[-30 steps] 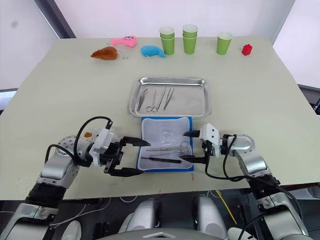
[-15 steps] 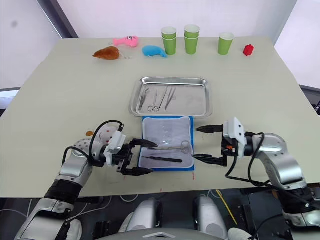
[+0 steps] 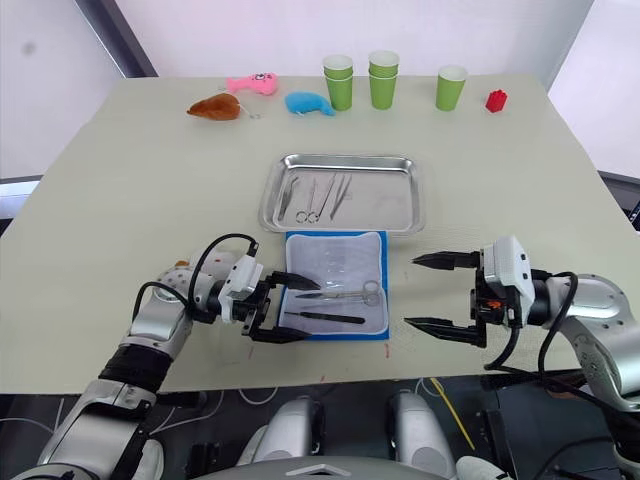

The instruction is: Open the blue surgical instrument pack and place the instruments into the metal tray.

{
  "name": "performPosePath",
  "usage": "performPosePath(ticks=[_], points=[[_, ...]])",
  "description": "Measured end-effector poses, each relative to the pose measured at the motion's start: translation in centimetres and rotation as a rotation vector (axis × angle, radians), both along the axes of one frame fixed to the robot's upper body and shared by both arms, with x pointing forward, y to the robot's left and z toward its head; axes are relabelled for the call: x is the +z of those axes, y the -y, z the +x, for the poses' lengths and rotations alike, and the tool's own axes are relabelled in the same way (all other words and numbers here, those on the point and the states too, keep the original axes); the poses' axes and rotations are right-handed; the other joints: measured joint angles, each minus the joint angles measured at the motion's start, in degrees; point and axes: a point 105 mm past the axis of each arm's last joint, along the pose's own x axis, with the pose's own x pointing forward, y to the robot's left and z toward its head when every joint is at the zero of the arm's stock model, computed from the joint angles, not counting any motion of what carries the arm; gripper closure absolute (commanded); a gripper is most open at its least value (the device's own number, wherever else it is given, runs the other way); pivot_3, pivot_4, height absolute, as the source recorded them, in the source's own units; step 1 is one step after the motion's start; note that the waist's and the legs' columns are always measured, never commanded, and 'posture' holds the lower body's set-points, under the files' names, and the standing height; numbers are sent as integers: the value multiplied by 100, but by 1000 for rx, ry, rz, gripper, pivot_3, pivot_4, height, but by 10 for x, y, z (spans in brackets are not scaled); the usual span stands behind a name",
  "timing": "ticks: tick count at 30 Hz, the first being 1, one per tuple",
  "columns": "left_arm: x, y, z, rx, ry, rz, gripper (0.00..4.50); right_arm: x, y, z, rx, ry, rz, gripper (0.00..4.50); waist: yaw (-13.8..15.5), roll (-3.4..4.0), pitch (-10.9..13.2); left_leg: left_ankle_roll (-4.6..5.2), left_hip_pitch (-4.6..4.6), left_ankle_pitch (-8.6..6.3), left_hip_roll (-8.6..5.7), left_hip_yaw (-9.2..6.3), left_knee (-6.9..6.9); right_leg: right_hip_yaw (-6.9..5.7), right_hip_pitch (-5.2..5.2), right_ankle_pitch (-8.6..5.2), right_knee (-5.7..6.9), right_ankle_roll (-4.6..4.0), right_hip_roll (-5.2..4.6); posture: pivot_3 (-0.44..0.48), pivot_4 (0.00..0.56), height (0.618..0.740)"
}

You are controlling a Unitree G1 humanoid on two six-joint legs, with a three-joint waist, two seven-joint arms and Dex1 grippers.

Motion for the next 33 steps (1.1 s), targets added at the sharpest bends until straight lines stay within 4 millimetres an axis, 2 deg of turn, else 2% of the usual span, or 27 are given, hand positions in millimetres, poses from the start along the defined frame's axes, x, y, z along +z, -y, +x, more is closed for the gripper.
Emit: performPosePath(ticks=[13, 20, 23, 33], points=[[-7, -9, 9, 2, 122, 67, 42, 11, 2, -3, 3, 11, 5, 0, -8, 1, -1, 0, 12, 0, 0, -2, 4, 0, 12, 2, 3, 3, 1, 0, 150, 740], [-12, -11, 11, 10, 125, 59, 42, 17, 0, -7, 23, 15, -6, 0, -12, 9, -6, 0, 22, 0, 0, -3, 6, 1, 26, 5, 3, 15, 1, 0, 150, 740], [-13, -11, 11, 8, 127, 61, 42, 26, 6, -7, 11, 44, -11, 0, -14, 13, -10, 0, 33, 0, 0, -3, 6, 1, 39, 3, 2, 20, 1, 0, 150, 740], [-18, -14, 13, 19, 112, 62, 42, 37, 23, -15, 4, 46, -23, 0, -28, 63, -47, 1, 37, 0, 0, 0, 4, 8, 58, -4, 2, 31, 4, 0, 150, 740]])
